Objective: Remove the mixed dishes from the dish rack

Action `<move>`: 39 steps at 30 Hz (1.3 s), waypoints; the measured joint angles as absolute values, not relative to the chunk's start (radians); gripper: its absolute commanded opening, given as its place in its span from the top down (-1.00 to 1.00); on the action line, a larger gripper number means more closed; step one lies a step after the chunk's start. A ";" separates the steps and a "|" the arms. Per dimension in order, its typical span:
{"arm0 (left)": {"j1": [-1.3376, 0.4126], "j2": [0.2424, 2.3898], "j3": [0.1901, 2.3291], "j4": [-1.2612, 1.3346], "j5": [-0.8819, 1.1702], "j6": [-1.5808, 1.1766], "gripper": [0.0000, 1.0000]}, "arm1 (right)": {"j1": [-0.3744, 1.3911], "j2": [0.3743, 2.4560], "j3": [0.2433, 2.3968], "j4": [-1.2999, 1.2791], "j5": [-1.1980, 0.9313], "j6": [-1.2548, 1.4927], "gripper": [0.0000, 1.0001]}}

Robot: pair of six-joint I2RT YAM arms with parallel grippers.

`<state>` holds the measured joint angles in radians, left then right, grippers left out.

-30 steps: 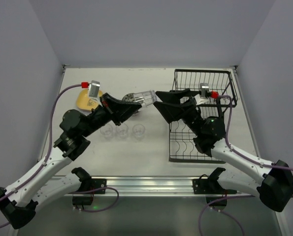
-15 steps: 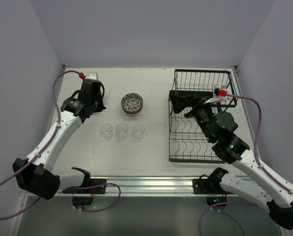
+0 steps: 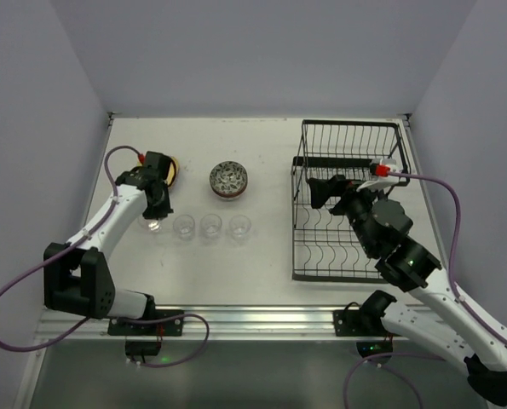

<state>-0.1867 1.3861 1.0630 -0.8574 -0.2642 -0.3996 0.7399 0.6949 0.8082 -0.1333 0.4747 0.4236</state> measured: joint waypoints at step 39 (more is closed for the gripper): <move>-0.186 0.871 1.071 -0.793 -0.214 -0.354 -1.00 | 0.725 0.615 0.923 -0.472 0.508 0.378 -0.98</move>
